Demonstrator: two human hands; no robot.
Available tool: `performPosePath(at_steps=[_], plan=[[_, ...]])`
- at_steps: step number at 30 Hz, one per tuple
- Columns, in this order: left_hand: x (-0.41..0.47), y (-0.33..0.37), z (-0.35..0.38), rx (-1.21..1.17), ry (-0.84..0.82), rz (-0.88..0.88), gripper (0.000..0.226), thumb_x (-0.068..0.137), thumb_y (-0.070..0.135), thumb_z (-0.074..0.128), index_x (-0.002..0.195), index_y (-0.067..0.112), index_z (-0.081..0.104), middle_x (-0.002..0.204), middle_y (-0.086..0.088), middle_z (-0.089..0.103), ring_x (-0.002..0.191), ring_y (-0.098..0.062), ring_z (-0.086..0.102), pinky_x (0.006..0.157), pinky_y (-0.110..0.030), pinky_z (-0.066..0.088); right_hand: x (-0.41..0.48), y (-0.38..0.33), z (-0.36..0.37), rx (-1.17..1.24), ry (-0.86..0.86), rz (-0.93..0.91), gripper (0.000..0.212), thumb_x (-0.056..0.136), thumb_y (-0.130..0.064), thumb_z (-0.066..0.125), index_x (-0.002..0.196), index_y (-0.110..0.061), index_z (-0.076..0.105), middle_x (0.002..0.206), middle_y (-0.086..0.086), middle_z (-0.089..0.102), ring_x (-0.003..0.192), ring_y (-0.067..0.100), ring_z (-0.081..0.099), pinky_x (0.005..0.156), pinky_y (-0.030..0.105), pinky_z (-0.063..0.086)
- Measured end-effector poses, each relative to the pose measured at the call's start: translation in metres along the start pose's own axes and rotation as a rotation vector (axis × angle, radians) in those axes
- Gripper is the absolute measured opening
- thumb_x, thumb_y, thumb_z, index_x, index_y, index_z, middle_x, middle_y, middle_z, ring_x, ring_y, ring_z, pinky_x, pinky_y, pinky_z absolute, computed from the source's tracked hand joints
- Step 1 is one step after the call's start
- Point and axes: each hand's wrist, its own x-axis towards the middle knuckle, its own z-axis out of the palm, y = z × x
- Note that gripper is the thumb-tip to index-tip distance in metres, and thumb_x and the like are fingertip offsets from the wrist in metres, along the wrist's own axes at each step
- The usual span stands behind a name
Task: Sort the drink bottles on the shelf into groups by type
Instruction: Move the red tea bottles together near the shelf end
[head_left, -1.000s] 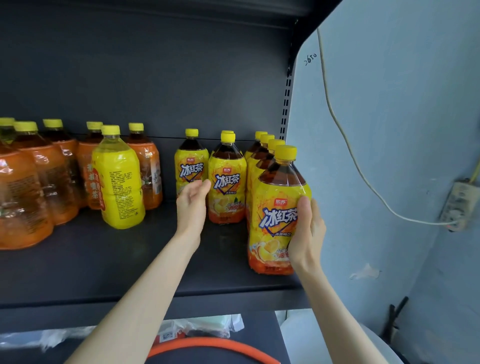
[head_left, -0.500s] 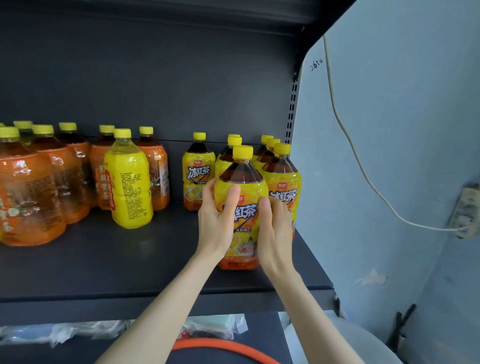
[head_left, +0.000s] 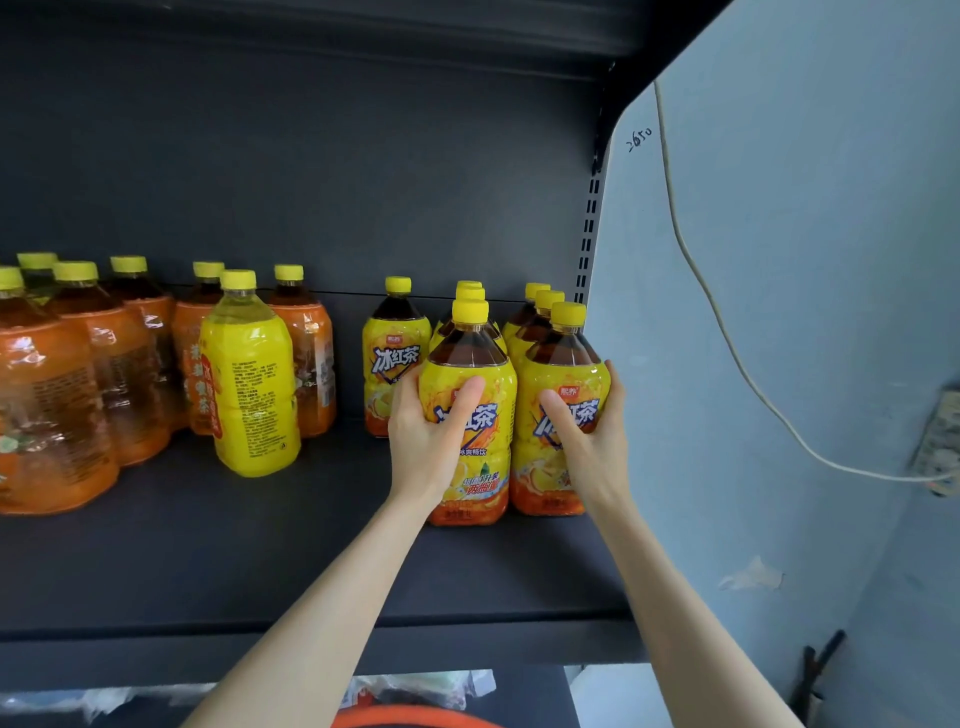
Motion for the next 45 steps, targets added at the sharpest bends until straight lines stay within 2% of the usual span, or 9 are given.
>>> performPosePath(at_steps=[7,13,19,26,29,34,37,41,45], plan=[[0.008,-0.007,0.007,0.008,0.012,0.035,0.051,0.071,0.060,0.061,0.112,0.030,0.053,0.103,0.016,0.063,0.096,0.002,0.061,0.079,-0.019,0.051,0.000,0.001,0.003,-0.045,0.050,-0.041,0.073,0.083,-0.035,0.069,0.143,-0.021,0.031,0.112,-0.001,0.066,0.099,0.014,0.066,0.090,0.041,0.055],[0.012,-0.012,0.010,0.041,0.053,0.087,0.059,0.074,0.059,0.063,0.116,0.018,0.057,0.099,0.019,0.062,0.091,0.016,0.057,0.075,-0.002,0.044,-0.002,0.000,0.004,-0.065,0.050,-0.043,0.082,0.073,-0.051,0.063,0.144,-0.024,0.029,0.105,-0.010,0.063,0.099,0.013,0.065,0.090,0.040,0.054],[0.012,-0.014,0.010,0.105,0.073,0.083,0.066,0.071,0.067,0.053,0.117,0.021,0.056,0.099,0.022,0.060,0.093,0.011,0.057,0.082,-0.014,0.047,-0.002,-0.001,0.003,-0.073,0.032,-0.037,0.078,0.078,-0.046,0.066,0.143,-0.023,0.030,0.112,-0.005,0.064,0.101,0.013,0.065,0.089,0.039,0.055],[0.008,0.000,0.001,0.201,-0.022,-0.002,0.069,0.071,0.069,0.057,0.122,0.022,0.051,0.105,0.011,0.062,0.102,-0.011,0.061,0.086,-0.028,0.051,-0.009,-0.017,-0.004,-0.151,-0.025,0.048,0.101,0.064,-0.074,0.059,0.146,-0.029,0.021,0.122,-0.003,0.063,0.106,0.016,0.063,0.092,0.046,0.053],[0.006,0.011,-0.006,0.248,-0.111,-0.072,0.070,0.071,0.069,0.053,0.126,0.026,0.049,0.112,0.009,0.062,0.108,-0.013,0.059,0.088,-0.028,0.047,-0.014,-0.028,-0.011,-0.263,-0.065,0.071,0.112,0.063,-0.083,0.056,0.151,-0.028,0.013,0.137,-0.001,0.054,0.121,0.019,0.055,0.098,0.047,0.048],[-0.003,0.030,-0.037,0.487,-0.209,-0.034,0.061,0.081,0.056,0.061,0.129,0.022,0.050,0.123,0.002,0.062,0.111,-0.015,0.056,0.094,-0.036,0.048,-0.035,-0.053,-0.026,-0.531,-0.048,-0.119,0.069,0.090,-0.036,0.061,0.148,-0.020,0.028,0.149,0.002,0.039,0.133,0.022,0.040,0.101,0.036,0.039],[-0.015,0.058,-0.063,0.570,-0.186,0.080,0.033,0.087,0.032,0.064,0.114,0.014,0.062,0.105,-0.001,0.068,0.090,-0.008,0.061,0.081,-0.023,0.050,-0.050,-0.071,-0.027,-0.618,-0.045,-0.228,0.046,0.091,-0.030,0.060,0.135,-0.017,0.049,0.143,0.002,0.043,0.124,0.026,0.048,0.095,0.036,0.042],[-0.026,0.102,-0.113,0.641,-0.173,0.245,0.020,0.088,0.026,0.062,0.104,0.014,0.067,0.089,0.004,0.069,0.080,-0.002,0.062,0.074,-0.017,0.048,-0.073,-0.104,-0.005,-0.617,-0.034,-0.338,0.029,0.091,-0.027,0.061,0.116,-0.013,0.064,0.125,0.003,0.057,0.107,0.025,0.056,0.078,0.027,0.040],[-0.035,0.135,-0.183,0.728,-0.139,0.362,0.020,0.088,0.028,0.061,0.102,0.016,0.068,0.086,0.007,0.069,0.081,-0.005,0.064,0.074,-0.026,0.052,-0.105,-0.140,0.042,-0.572,-0.068,-0.429,0.024,0.091,-0.027,0.060,0.111,-0.014,0.066,0.116,0.001,0.062,0.096,0.020,0.059,0.073,0.026,0.040]])
